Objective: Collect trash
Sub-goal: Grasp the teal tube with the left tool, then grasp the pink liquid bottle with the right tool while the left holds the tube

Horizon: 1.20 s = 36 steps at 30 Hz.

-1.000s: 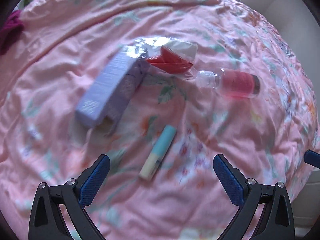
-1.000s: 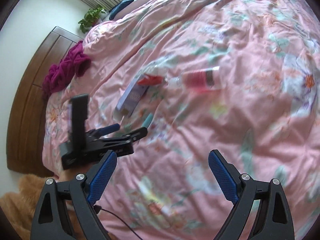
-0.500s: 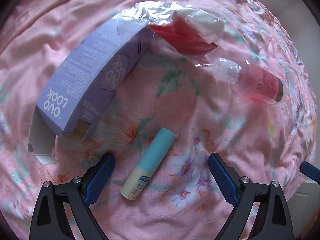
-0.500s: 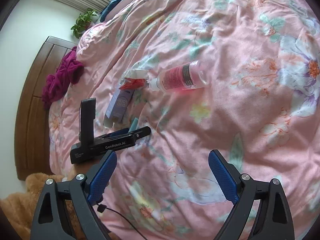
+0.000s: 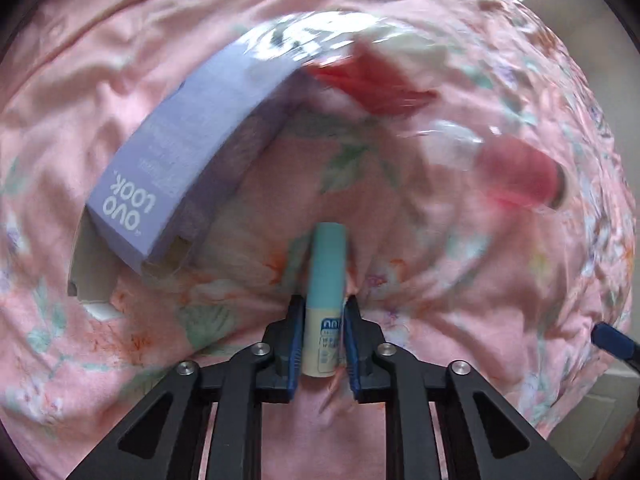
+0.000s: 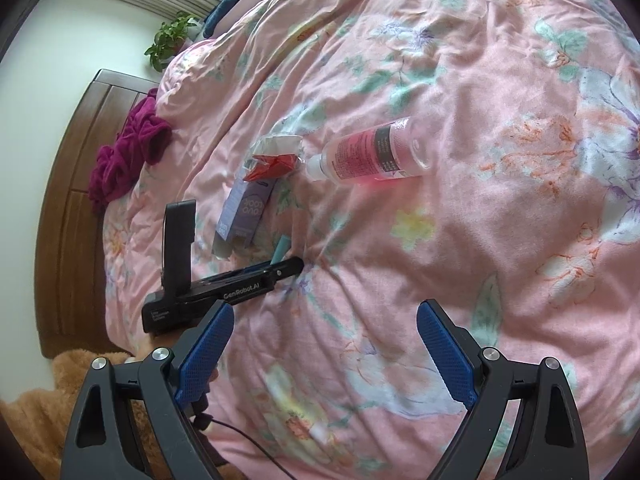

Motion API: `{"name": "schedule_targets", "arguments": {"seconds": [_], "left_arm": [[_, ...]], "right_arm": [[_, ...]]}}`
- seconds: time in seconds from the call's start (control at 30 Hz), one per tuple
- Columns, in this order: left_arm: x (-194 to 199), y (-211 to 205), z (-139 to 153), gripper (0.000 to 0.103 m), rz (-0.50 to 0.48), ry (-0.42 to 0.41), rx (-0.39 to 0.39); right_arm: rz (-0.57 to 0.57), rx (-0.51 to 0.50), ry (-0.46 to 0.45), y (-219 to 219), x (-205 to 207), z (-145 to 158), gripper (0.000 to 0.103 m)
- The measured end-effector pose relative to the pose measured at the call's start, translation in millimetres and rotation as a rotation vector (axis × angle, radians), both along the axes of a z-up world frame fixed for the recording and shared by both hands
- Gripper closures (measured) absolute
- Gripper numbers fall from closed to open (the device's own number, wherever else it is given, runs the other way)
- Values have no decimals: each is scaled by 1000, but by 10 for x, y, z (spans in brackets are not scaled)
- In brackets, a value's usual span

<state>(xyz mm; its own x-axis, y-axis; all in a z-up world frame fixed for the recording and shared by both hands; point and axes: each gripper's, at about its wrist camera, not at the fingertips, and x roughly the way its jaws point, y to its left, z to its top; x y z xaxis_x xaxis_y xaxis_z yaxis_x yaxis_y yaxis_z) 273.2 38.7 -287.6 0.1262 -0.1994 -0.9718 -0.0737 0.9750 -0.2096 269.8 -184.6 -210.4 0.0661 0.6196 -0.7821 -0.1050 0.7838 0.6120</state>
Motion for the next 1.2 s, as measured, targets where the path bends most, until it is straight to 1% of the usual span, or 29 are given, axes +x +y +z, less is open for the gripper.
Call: {"name": "schedule_targets", "arguments": {"seconds": [0.07, 0.13, 0.2, 0.37, 0.5, 0.57, 0.6, 0.7, 0.77, 0.8, 0.93, 1.0, 1.1, 1.2], "left_arm": [[-21, -39, 37, 85, -6, 4, 1], [-14, -23, 45, 85, 27, 13, -32], [-24, 40, 90, 85, 69, -3, -70], [-125, 30, 282, 85, 81, -45, -82], [-231, 149, 430, 86, 114, -70, -120], [-259, 148, 466, 86, 120, -75, -126], [-277, 172, 459, 86, 124, -75, -129], [-299, 233, 452, 86, 152, -83, -148], [-315, 259, 513, 86, 162, -99, -155], [-321, 257, 540, 86, 161, -108, -152], [-352, 268, 582, 86, 187, -120, -169], [-375, 285, 583, 86, 208, -125, -172], [-413, 309, 565, 86, 244, -127, -175], [-445, 314, 547, 86, 272, -129, -181]], "right_arm": [[0, -2, -7, -14, 11, 16, 11], [-7, -2, -9, -37, 29, 22, 11], [-13, 0, -9, -53, 46, 28, 11], [7, -8, -32, -58, 137, 63, 11], [62, -60, -93, -19, 337, 126, 11], [92, -99, -130, 22, 436, 171, 11], [121, -125, -165, 62, 510, 207, 11], [212, -198, -231, 201, 667, 266, 11], [264, -216, -264, 282, 748, 296, 11], [313, -233, -284, 356, 806, 307, 11], [479, -297, -318, 601, 962, 269, 11], [575, -343, -334, 753, 1021, 201, 11], [697, -410, -326, 968, 1075, 2, 11], [789, -471, -317, 1131, 1115, -210, 11]]}}
